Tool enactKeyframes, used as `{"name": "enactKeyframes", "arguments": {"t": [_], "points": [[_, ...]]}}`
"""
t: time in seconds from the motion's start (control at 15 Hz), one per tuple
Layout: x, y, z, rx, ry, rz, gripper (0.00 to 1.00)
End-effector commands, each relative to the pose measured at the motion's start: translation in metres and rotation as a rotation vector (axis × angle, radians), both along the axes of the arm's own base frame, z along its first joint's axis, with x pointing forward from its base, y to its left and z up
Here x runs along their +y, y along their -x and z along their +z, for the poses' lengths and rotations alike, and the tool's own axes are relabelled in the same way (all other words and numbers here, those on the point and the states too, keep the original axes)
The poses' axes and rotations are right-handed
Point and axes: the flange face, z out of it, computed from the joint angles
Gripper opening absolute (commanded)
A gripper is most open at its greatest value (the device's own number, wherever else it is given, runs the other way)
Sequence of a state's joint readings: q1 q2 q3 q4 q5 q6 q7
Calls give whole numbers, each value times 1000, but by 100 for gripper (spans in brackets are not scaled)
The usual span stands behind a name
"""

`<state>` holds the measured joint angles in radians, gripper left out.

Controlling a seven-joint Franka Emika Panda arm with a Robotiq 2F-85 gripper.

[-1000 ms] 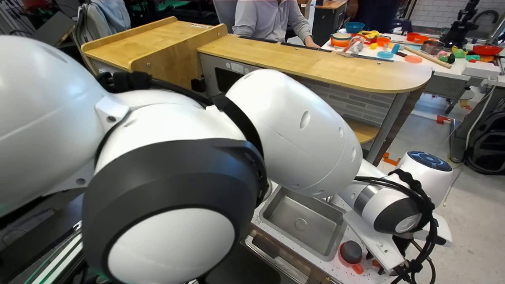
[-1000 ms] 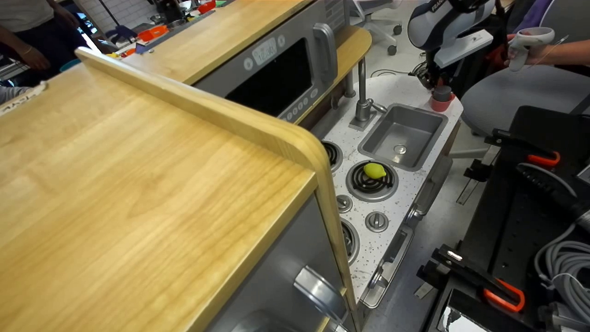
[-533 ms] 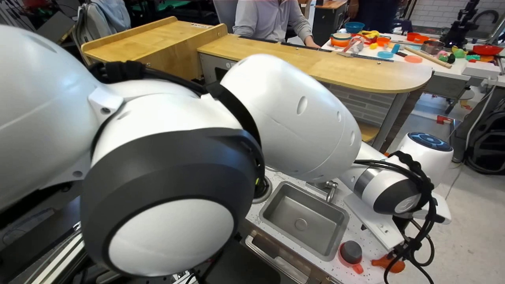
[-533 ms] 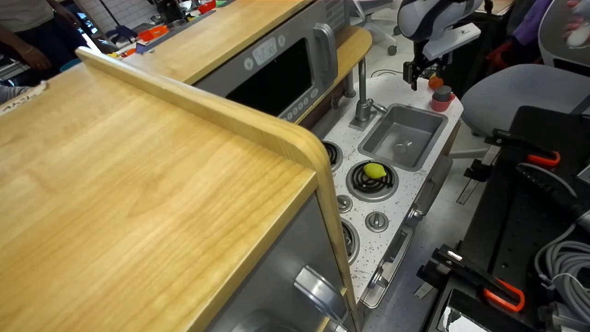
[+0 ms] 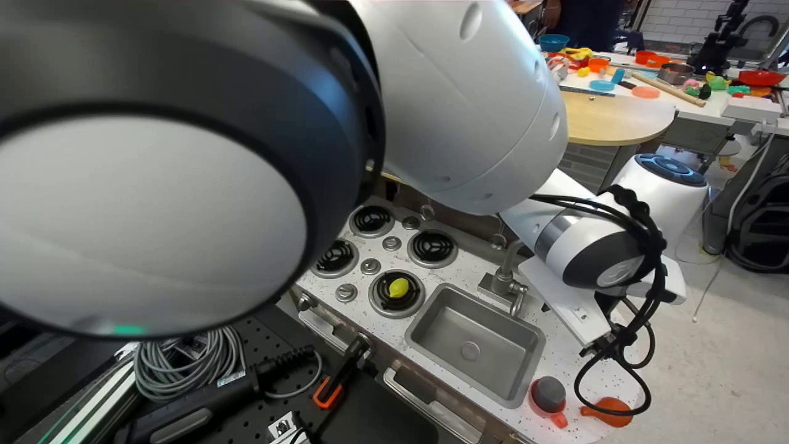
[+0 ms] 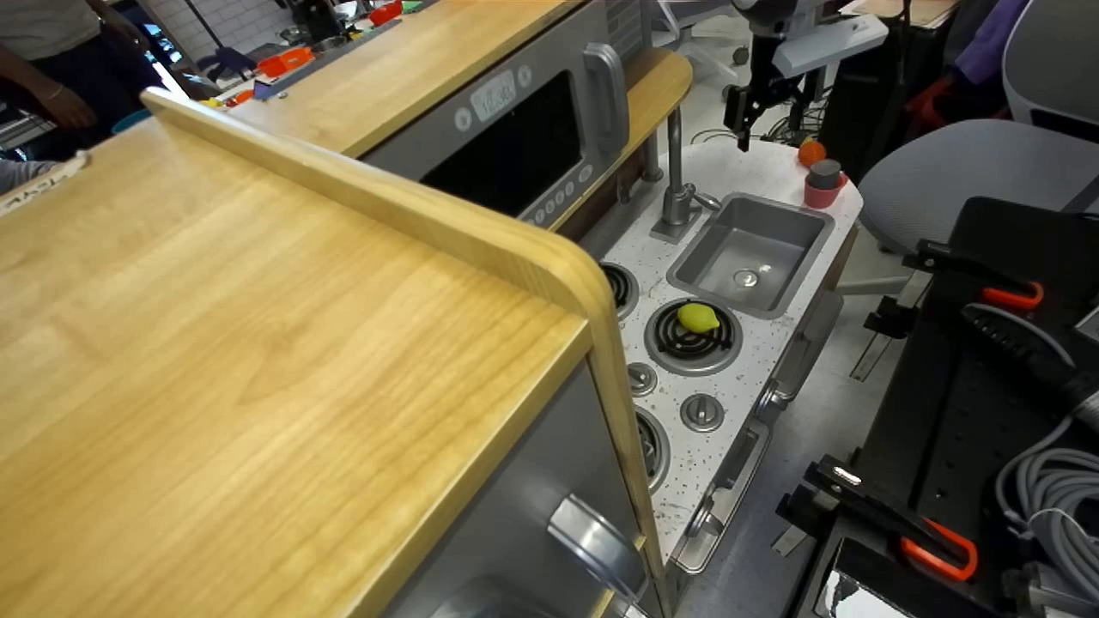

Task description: Move the drumstick toy from the sink to the countertop

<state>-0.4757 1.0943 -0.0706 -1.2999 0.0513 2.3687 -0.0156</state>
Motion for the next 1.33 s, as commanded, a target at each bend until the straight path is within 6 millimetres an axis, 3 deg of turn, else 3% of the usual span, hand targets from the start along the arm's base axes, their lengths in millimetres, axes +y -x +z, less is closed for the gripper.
{"name": "enactKeyframes", "arguments": {"t": [0.0,0.33,0.73,0.87,0.93,1.07,1.27], "points": [[32,19,42,-7,-37,101,100],[68,47,83,34,-60,228,100],[126,99,119,97,-59,382,100],[143,124,126,135,-68,419,100],[127,90,110,115,-77,371,100],[141,109,117,138,-80,392,100],[144,118,121,142,-84,398,100]]}}
